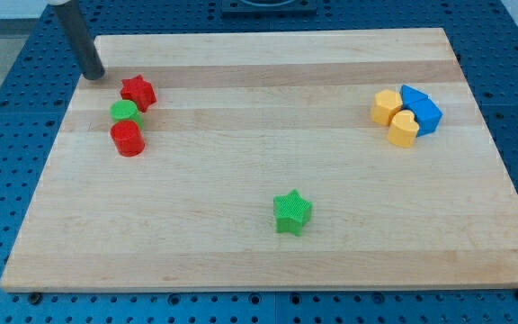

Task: Move the green circle into the green star

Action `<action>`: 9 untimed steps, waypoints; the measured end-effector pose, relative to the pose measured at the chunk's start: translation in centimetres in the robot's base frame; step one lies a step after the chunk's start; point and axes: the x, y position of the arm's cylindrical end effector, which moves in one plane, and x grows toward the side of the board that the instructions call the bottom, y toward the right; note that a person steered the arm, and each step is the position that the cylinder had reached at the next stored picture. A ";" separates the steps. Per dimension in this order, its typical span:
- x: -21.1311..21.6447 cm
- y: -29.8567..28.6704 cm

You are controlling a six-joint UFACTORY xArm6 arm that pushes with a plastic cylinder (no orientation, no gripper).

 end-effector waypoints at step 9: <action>9.0 18.0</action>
